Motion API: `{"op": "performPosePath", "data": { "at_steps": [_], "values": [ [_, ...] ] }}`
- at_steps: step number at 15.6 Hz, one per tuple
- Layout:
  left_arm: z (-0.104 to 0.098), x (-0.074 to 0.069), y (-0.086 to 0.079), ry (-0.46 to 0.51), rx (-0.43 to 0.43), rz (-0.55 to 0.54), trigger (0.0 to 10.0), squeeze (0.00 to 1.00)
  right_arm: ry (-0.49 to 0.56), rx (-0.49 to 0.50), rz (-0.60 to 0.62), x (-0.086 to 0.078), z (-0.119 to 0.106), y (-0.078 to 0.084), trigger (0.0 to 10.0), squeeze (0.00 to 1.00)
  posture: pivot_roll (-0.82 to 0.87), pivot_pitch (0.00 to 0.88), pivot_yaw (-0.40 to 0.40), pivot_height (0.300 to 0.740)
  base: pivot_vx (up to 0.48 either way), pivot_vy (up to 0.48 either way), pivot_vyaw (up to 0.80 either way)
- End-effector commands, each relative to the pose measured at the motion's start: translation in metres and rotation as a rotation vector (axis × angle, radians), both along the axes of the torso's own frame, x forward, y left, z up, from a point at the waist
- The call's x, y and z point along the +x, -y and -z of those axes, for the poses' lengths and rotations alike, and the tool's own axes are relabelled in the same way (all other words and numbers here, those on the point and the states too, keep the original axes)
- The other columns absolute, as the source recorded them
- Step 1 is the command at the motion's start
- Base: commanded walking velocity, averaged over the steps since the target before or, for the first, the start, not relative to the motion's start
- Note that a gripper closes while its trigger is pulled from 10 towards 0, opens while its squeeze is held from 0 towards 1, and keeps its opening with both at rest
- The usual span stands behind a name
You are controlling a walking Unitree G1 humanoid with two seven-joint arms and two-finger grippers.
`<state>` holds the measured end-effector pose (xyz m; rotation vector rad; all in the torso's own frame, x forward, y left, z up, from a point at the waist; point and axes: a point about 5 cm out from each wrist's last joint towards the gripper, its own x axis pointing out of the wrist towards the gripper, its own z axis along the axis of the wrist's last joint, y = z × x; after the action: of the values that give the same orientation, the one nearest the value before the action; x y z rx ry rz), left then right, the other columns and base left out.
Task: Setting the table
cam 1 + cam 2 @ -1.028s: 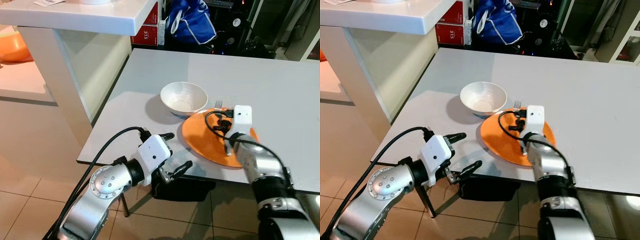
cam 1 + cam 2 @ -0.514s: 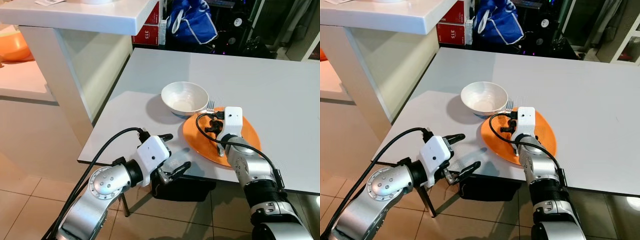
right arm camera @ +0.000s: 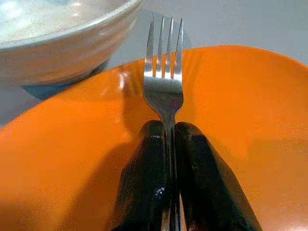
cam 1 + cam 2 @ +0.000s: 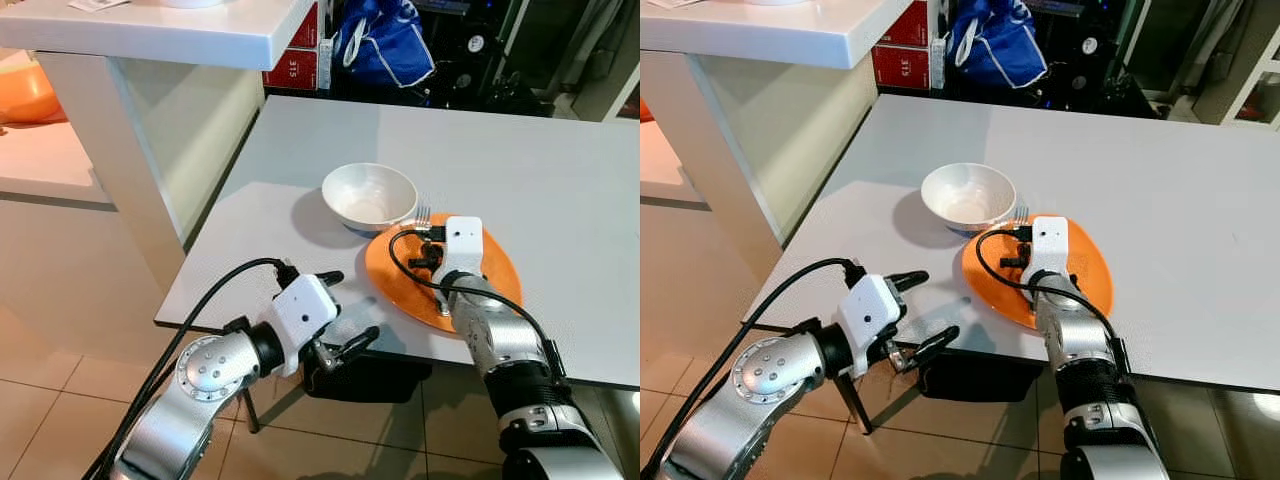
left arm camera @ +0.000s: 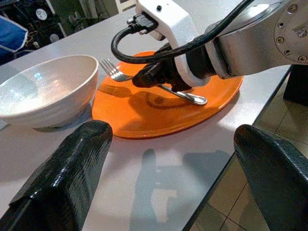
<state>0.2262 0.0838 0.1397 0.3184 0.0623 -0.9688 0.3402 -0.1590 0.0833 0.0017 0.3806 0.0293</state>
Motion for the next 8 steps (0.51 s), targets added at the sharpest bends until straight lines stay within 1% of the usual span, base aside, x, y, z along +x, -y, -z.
{"op": "performPosePath", "data": {
  "at_steps": [1, 5, 8],
  "values": [
    [-0.0017, -0.0029, 0.0022, 0.000, 0.005, 0.021, 10.0, 0.00, -0.026, -0.007, 0.012, -0.0033, 0.0041, 0.0032, 10.0, 0.00, -0.13, 0.021, -0.003, 0.740, 0.000, 0.000, 0.00],
    [-0.0015, -0.0031, 0.0035, -0.002, 0.009, 0.033, 10.0, 0.00, -0.072, -0.020, -0.005, -0.0049, 0.0099, 0.0000, 10.0, 0.00, -0.13, 0.015, 0.000, 0.740, 0.000, 0.000, 0.00],
    [-0.0017, -0.0037, 0.0029, -0.004, 0.012, 0.039, 10.0, 0.00, -0.082, -0.007, 0.016, -0.0048, 0.0106, 0.0003, 10.0, 0.00, -0.13, 0.012, 0.005, 0.740, 0.000, 0.000, 0.00]
  ]
}}
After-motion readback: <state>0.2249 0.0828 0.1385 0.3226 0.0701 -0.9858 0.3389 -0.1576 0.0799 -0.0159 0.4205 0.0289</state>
